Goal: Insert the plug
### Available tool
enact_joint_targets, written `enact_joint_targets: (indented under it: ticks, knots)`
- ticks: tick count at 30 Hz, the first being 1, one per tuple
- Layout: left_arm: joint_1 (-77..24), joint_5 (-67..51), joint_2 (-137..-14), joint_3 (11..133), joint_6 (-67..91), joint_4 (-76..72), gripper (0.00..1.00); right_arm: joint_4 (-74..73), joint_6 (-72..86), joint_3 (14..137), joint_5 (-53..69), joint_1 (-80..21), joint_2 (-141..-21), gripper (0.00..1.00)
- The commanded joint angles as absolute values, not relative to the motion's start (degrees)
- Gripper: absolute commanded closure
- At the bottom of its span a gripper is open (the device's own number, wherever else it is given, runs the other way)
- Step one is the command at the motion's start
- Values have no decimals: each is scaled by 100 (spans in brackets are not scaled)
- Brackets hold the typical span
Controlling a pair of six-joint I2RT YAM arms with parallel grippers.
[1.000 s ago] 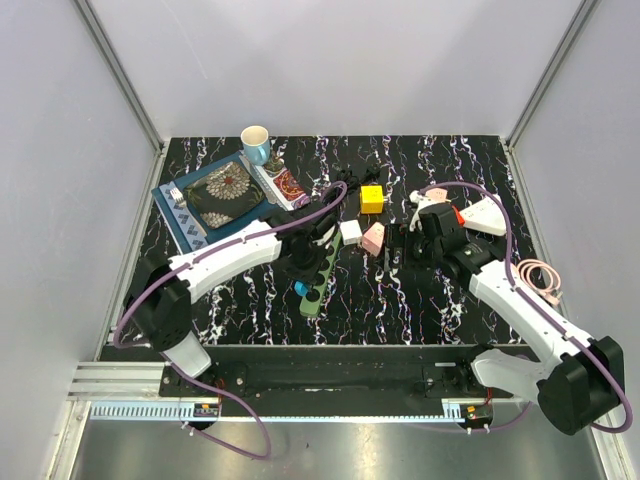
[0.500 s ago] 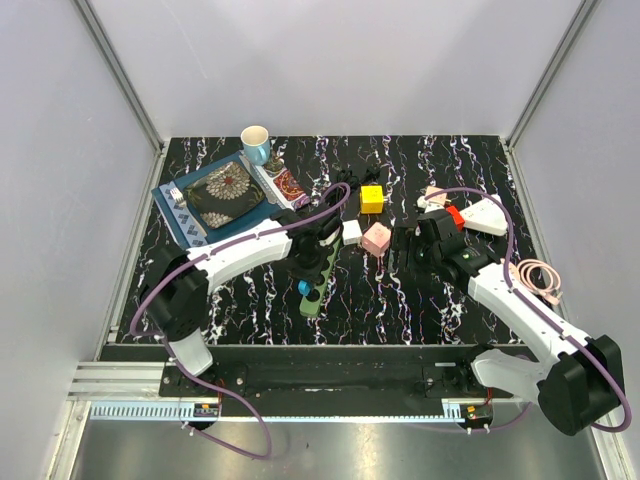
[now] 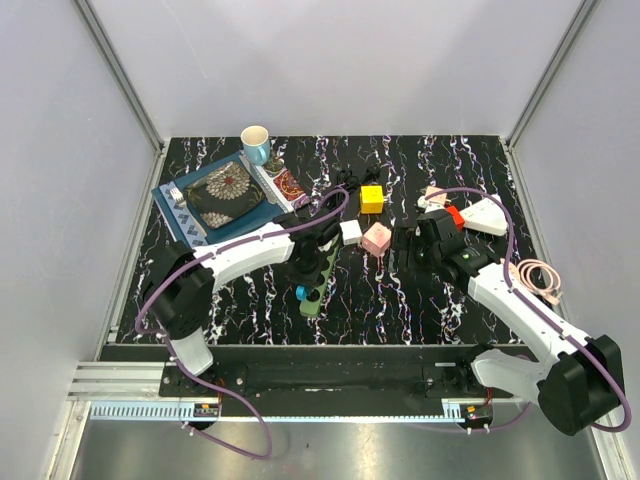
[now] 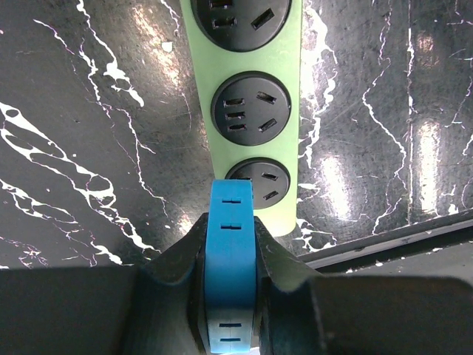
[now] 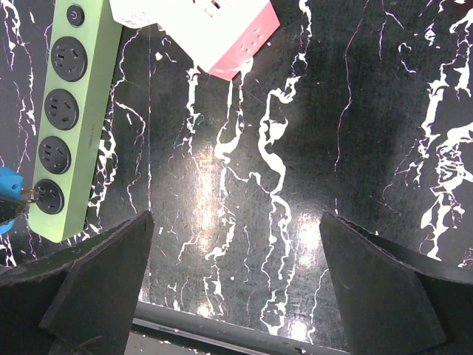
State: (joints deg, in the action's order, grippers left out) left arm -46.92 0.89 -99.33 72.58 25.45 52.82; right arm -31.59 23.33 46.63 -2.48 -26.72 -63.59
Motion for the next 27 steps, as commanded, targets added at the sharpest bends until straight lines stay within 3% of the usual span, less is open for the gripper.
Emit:
enact_joint_targets:
  ticks: [1,27]
  knots:
    - [-4737,202,-10002,7242,2663,5177,100,-3059,2250,4641,-369,-2672,-6319,0]
    - [-4869,237,-10160,7427,2751,5142,100,-2944,2057,4579,-281,-2663,-6399,0]
